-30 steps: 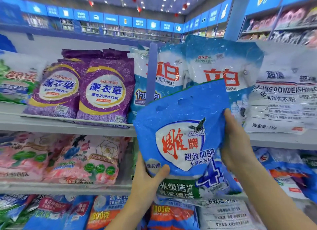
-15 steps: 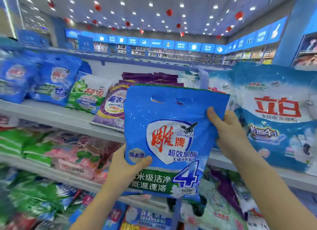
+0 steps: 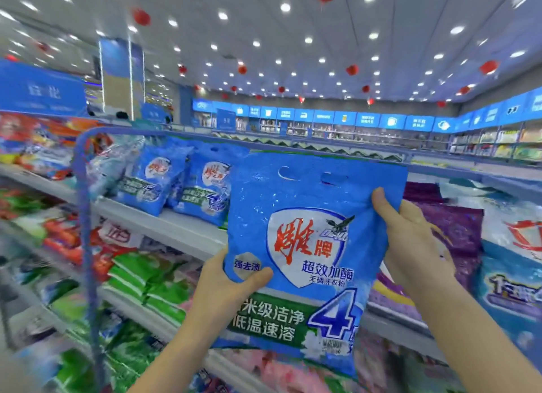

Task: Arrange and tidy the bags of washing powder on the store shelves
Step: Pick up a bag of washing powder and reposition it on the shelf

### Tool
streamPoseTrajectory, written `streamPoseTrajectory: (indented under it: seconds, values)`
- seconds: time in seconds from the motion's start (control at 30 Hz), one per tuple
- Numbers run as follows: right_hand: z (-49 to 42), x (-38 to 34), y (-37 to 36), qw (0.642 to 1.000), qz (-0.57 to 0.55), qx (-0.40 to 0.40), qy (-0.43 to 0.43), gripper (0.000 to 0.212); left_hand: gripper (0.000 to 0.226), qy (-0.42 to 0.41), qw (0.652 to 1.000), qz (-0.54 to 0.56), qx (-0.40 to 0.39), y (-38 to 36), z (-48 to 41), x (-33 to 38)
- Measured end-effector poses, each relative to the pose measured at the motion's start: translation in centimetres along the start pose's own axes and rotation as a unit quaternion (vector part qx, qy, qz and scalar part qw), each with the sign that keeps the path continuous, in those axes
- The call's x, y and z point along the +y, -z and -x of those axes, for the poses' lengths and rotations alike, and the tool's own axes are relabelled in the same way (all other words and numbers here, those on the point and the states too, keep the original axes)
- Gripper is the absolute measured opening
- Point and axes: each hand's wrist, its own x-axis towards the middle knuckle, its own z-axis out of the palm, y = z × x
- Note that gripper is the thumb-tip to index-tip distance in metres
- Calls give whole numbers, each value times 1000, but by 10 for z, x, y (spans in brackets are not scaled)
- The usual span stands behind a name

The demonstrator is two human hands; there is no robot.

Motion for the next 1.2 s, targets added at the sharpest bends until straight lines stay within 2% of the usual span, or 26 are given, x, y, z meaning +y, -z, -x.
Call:
streamPoseTrajectory:
  seconds: [0.03,0.17,0.27,0.3,0.33,0.4,0.43,0.63,0.7,0.73,0.83,0.87,0.9,1.0,1.07,1.13,1.2]
  values:
    - [-11,6,-16,1000,-5,-12,2,23,20,-1,1000,8,-2,18,-16,-4]
    - [-54,42,-82,997,-32,-65,-39,69,38,-3,999,28,21,90,-91,-18]
    - [-79,88,-135,990,24,-88,-111,96,29,0,999,31,41,133,-149,-29]
    - [-87,106,-151,988,42,-80,-128,95,34,0,999,22,37,147,-170,-34]
    - [-94,121,-167,986,58,-71,-137,82,42,-5,999,17,29,157,-190,-38]
    - [-114,148,-194,984,79,-38,-154,48,73,-14,1000,12,10,174,-227,-49]
    - [-126,159,-204,984,88,-14,-155,38,86,-13,1000,10,5,180,-243,-53]
    - [-189,197,-252,985,143,30,-97,15,88,8,1000,-11,-11,205,-324,-95]
    - [-198,212,-260,980,165,32,-107,17,92,18,999,-38,-23,212,-339,-111]
    - [-201,222,-262,977,174,36,-120,25,90,32,998,-40,-25,215,-348,-124]
    - [-209,265,-254,965,184,57,-177,70,60,77,997,-9,-28,210,-357,-153]
    - [-213,281,-248,965,173,64,-186,82,56,80,996,8,-27,205,-357,-158]
    - [-214,287,-248,966,150,75,-195,83,53,76,997,15,-24,198,-357,-159]
    - [-209,274,-266,964,123,104,-211,49,50,68,997,15,13,184,-365,-165]
    - [-209,273,-266,965,125,104,-207,37,49,61,998,14,29,180,-371,-170]
    - [-203,263,-267,968,124,106,-190,33,46,44,999,-2,24,181,-372,-170]
    - [-192,249,-265,968,159,98,-167,39,49,41,999,-27,6,185,-373,-171]
